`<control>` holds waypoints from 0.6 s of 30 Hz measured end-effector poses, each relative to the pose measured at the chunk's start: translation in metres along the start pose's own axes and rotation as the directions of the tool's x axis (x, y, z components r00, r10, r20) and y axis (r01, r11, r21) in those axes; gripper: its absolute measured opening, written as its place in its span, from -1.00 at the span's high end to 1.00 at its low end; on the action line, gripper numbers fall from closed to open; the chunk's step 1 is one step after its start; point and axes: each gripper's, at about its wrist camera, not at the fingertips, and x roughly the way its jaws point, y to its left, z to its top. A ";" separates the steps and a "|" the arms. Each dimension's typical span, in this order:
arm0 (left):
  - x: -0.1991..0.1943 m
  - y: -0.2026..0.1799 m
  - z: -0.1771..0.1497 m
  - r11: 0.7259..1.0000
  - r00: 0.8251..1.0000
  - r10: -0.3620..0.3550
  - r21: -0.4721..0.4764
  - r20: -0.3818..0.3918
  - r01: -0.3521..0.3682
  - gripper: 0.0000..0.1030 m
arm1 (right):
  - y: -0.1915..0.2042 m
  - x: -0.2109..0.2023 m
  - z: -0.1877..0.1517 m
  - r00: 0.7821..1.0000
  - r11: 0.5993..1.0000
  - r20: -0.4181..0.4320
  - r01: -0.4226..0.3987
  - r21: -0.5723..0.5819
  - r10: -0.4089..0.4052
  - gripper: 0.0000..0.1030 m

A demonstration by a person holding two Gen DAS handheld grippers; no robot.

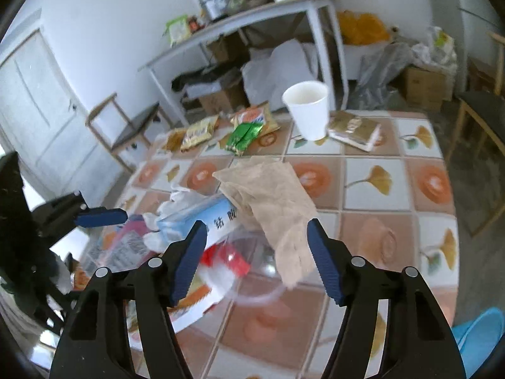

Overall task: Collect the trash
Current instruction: 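Grasp the blue medicine box with the left tool while the right tool grasps brown paper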

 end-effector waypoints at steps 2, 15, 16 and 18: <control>0.008 0.002 0.005 1.000 1.000 0.000 0.006 -0.015 0.000 -0.40 | 0.002 0.012 0.005 1.000 1.000 -0.020 0.010 -0.026 -0.011 -0.15; 0.058 0.011 0.016 1.000 0.993 0.005 0.014 -0.116 -0.003 -0.24 | -0.013 0.052 0.009 0.991 0.999 -0.126 -0.036 -0.008 0.034 0.26; 0.060 0.011 0.016 1.000 0.993 0.010 0.016 -0.116 -0.008 -0.22 | -0.012 0.052 0.008 0.991 0.999 -0.129 -0.035 -0.011 0.033 0.28; 0.061 0.012 0.016 1.000 0.993 0.014 0.019 -0.117 -0.012 -0.14 | -0.011 0.053 0.007 0.991 0.999 -0.134 -0.031 -0.021 0.027 0.38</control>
